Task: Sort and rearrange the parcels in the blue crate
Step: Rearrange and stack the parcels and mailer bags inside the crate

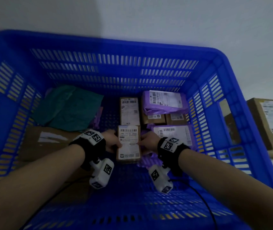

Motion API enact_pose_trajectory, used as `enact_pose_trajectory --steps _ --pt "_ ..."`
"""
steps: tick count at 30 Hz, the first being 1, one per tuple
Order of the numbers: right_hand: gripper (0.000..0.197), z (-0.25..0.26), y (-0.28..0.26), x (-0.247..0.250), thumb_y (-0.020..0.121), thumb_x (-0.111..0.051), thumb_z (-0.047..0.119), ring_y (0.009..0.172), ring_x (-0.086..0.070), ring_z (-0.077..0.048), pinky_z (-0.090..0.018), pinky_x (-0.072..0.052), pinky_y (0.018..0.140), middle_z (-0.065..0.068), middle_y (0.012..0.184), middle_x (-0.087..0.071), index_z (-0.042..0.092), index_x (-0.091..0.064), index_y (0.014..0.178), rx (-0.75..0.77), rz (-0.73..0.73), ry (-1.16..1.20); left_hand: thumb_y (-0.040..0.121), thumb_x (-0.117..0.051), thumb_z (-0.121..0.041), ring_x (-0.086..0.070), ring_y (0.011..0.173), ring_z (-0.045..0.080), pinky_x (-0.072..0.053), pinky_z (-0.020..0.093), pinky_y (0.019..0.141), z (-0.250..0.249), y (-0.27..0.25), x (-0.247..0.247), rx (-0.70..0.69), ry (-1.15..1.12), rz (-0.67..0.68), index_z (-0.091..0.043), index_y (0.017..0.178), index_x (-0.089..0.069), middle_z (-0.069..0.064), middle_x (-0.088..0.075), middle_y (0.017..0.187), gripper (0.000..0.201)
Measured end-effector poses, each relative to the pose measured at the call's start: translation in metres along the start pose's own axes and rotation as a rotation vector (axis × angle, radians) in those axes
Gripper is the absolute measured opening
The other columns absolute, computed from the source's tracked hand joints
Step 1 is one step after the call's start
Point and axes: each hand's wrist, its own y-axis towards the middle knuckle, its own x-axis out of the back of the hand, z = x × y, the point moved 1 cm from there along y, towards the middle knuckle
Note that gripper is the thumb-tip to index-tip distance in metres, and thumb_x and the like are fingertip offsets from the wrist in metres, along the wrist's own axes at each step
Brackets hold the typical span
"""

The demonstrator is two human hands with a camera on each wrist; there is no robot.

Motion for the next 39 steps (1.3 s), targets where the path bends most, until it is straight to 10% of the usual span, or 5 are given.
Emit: enact_pose_trajectory --steps 3,12,27,32,39 --pt "0.026 0.004 0.001 -0.002 0.091 -0.054 -0.002 0.061 -0.068 -0.022 -0.028 -0.057 0.045 -0.020 0.111 -0.065 -0.008 -0.058 0.116 -0.006 -0.011 -0.033 0.084 -0.061 0.008 -0.051 0.124 0.034 -0.047 0.046 0.098 0.000 0.004 -0.002 -0.005 0.032 -0.040 -0.005 0.136 -0.042 0.015 -0.052 0.136 0.057" --pt "0.026 -0.006 0.005 -0.016 0.085 -0.061 -0.003 0.098 -0.067 -0.038 -0.050 -0.056 0.083 -0.024 0.112 -0.066 -0.009 -0.061 0.111 -0.016 0.003 0.024 0.086 -0.057 0.005 -0.049 0.125 0.032 -0.047 0.045 0.098 0.007 0.011 -0.001 -0.034 0.163 -0.117 -0.009 0.138 -0.043 0.014 -0.050 0.138 0.056" --pt "0.043 0.061 -0.026 0.005 0.085 -0.061 0.015 0.112 -0.058 -0.028 -0.028 -0.049 0.087 -0.012 0.125 -0.058 0.000 -0.051 0.125 0.268 -0.221 -0.474 0.093 -0.057 -0.008 -0.057 0.116 0.027 -0.050 0.033 0.089 -0.022 -0.030 0.045 -0.243 0.016 -0.185 -0.012 0.138 -0.045 0.011 -0.052 0.136 0.047" --pt "0.069 0.121 -0.031 -0.011 0.086 -0.067 0.018 0.114 -0.056 -0.029 -0.033 -0.048 0.094 -0.016 0.131 -0.053 0.002 -0.033 0.143 0.406 -0.134 -0.176 0.091 -0.058 -0.008 -0.062 0.096 0.024 -0.050 0.032 0.078 -0.028 -0.057 0.105 -0.455 -0.059 -0.432 -0.010 0.124 -0.058 0.015 -0.064 0.111 0.033" --pt "0.076 0.147 -0.011 -0.065 0.085 -0.069 0.018 0.124 -0.050 -0.033 -0.041 -0.048 0.100 -0.016 0.146 -0.040 0.001 -0.027 0.146 0.330 -0.074 0.015 0.093 -0.051 -0.008 -0.055 0.077 0.009 -0.042 0.019 0.066 0.002 -0.058 0.150 -0.413 0.271 -0.583 -0.016 0.135 -0.051 0.013 -0.053 0.137 0.043"
